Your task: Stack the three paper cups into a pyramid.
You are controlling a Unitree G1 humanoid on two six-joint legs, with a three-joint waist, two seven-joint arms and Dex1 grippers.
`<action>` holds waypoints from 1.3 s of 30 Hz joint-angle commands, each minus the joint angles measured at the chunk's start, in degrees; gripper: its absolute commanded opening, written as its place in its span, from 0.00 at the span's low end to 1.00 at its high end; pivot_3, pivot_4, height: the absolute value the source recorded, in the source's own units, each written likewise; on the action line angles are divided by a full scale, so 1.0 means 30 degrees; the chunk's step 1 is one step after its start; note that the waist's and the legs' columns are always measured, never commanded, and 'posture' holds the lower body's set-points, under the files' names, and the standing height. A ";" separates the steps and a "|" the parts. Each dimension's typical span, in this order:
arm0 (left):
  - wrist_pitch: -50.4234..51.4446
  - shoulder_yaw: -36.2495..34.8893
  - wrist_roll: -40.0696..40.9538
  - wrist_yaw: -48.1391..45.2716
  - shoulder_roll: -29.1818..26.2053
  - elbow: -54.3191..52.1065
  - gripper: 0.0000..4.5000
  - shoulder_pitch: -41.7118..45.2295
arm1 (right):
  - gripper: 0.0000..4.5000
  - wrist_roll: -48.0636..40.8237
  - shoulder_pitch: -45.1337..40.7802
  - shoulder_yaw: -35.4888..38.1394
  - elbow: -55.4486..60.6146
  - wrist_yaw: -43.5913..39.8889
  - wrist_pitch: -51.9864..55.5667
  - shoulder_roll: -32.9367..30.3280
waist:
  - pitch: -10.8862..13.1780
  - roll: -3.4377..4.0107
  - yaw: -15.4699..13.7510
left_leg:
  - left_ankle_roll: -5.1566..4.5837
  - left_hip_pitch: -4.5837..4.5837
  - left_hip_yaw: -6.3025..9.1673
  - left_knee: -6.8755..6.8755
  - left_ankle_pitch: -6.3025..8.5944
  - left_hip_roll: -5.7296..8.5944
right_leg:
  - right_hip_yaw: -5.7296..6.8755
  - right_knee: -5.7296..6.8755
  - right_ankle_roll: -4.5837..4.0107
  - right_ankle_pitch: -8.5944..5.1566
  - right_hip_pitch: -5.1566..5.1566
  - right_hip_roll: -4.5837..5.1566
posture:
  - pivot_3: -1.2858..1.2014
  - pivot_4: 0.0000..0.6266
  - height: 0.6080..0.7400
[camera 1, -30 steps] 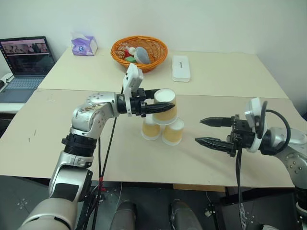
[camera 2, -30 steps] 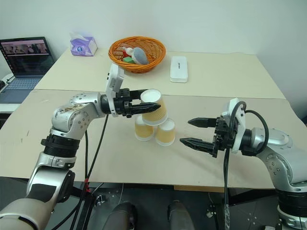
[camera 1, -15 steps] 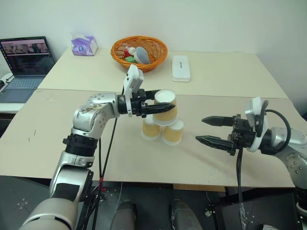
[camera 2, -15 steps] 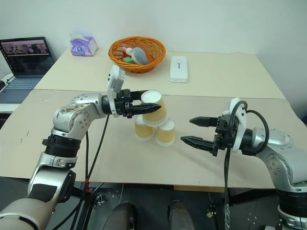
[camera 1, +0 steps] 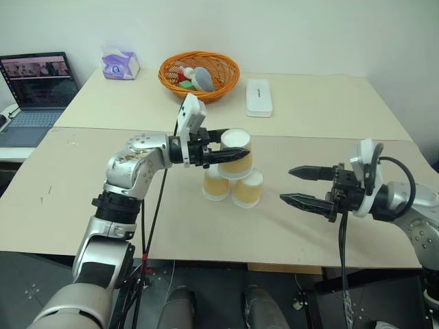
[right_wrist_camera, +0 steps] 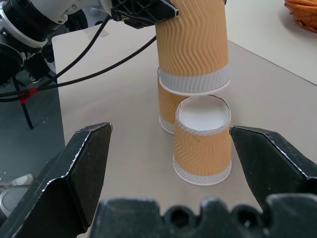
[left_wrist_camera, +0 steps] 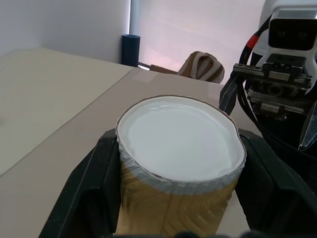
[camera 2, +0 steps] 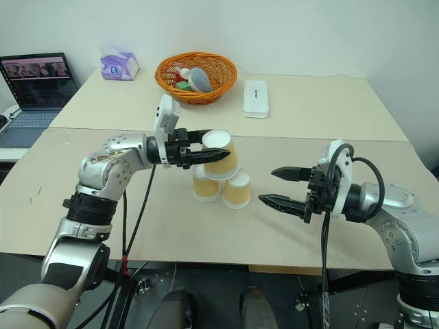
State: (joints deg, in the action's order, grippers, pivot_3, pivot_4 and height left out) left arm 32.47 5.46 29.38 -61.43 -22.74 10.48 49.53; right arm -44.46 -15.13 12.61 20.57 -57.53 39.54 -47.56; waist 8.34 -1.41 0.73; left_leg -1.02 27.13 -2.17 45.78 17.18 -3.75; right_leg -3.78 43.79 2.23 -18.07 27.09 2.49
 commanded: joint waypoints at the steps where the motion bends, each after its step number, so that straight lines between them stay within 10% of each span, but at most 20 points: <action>1: -0.0565 -0.0687 -0.0035 0.0308 0.0143 -0.0190 0.99 0.0632 | 1.00 -0.0621 -0.0038 0.0931 0.0319 0.0104 0.0122 -0.0243 | 0.0000 0.0000 -0.0003 | 0.0000 0.0000 0.0001 0.0000 0.0000 0.0000 | 0.0000 0.0000 0.0000 0.0000 0.0000 0.0001 | 0.52 0.24 0.44; 25: 0.2424 -0.8949 0.3017 1.2182 0.0691 -0.2993 0.99 0.0663 | 1.00 -0.0471 -0.0346 0.0589 -0.0346 0.0425 -0.0498 0.0176 | 0.0001 -0.0002 0.0029 | 0.0000 -0.0005 0.0025 0.0005 0.0000 0.0000 | -0.0002 0.0017 0.0001 0.0001 -0.0001 0.0006 | 0.52 0.24 0.44; 39: 0.0930 -1.1443 0.1980 1.7923 0.1211 -0.5939 0.99 -0.7054 | 1.00 0.5232 -0.2006 0.3287 -0.5160 1.1409 -0.4265 0.4794 | -0.0003 -0.0039 -0.0232 | 0.0039 0.0051 0.0020 0.0045 -0.0020 0.0004 | 0.0009 0.0070 -0.0001 0.0003 0.0045 0.0031 | 0.52 0.24 0.44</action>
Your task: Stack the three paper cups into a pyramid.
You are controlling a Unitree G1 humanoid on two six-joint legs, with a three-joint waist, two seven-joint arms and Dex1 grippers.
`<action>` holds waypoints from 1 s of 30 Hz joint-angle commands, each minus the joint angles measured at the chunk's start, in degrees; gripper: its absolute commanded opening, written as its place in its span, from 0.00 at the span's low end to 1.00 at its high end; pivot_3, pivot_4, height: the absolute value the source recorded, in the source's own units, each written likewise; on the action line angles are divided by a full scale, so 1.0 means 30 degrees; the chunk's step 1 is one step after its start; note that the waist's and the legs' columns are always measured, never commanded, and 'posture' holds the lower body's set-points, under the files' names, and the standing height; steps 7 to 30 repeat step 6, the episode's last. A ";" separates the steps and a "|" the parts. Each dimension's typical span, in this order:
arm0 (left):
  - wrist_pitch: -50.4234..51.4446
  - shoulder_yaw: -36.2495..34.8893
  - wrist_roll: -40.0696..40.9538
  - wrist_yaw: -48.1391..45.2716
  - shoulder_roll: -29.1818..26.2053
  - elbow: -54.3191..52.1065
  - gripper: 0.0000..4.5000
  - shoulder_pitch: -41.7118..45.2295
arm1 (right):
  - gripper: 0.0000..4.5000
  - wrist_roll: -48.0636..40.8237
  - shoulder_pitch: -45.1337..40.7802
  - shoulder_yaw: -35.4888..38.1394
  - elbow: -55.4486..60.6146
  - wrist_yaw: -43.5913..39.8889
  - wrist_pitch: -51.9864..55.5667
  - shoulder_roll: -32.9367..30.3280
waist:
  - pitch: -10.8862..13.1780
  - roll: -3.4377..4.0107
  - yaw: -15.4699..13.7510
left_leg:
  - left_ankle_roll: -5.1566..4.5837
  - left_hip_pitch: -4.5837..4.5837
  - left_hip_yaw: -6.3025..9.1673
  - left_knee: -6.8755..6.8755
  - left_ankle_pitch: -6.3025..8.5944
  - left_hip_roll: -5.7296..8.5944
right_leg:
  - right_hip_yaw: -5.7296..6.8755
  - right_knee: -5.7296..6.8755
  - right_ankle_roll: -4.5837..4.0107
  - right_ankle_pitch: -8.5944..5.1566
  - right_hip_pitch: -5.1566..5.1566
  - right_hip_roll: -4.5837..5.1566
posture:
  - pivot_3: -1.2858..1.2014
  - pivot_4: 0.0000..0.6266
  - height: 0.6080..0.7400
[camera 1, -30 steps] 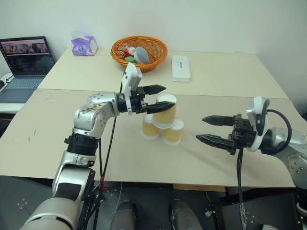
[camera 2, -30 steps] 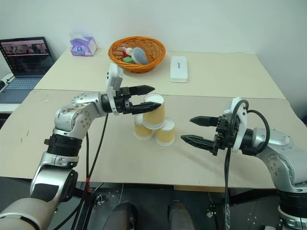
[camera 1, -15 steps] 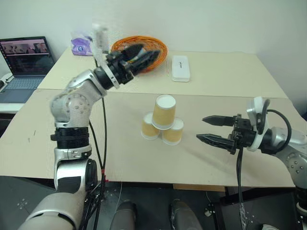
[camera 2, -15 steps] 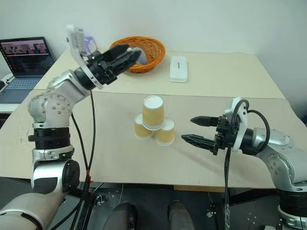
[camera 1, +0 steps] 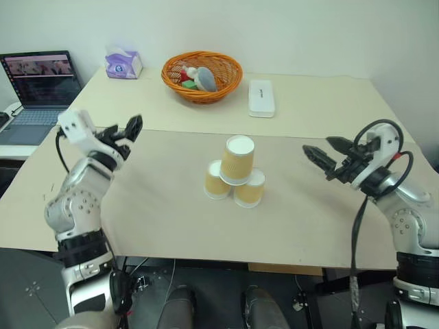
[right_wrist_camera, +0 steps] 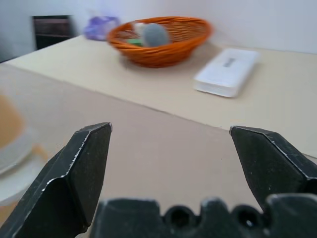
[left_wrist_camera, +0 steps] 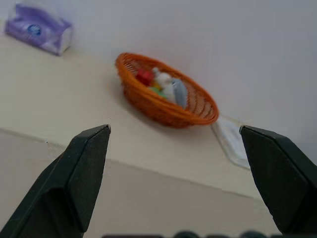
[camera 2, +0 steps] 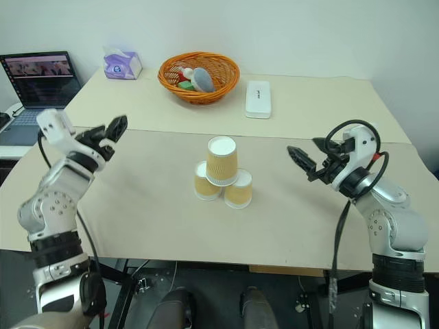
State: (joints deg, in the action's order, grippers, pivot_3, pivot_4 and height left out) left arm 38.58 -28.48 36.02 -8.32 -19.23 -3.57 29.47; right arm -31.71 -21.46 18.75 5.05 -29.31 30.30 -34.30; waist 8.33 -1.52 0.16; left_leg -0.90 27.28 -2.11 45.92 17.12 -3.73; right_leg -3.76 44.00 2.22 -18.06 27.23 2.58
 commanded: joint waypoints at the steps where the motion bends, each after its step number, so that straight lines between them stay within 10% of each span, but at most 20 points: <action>1: -0.1334 -0.0070 -0.0361 0.0267 0.0073 -0.1253 0.99 -0.0665 | 1.00 0.1389 0.0216 0.1386 -0.0017 0.2525 -0.1634 0.0571 | 0.0000 0.0000 -0.0083 | 0.0002 0.0009 -0.0004 0.0000 -0.0001 0.0003 | -0.0001 -0.0006 0.0001 0.0001 0.0006 0.0005 | 0.52 0.24 0.44; 30: -0.2124 0.0739 -0.0992 -0.0023 0.0266 -0.1374 0.99 -0.2082 | 1.00 0.2261 0.0807 0.2073 -0.0327 0.4794 -0.2364 0.1969 | -0.0001 0.0002 -0.0082 | 0.0003 0.0004 -0.0019 0.0005 -0.0001 0.0005 | -0.0006 0.0011 0.0000 0.0000 0.0007 0.0006 | 0.52 0.24 0.44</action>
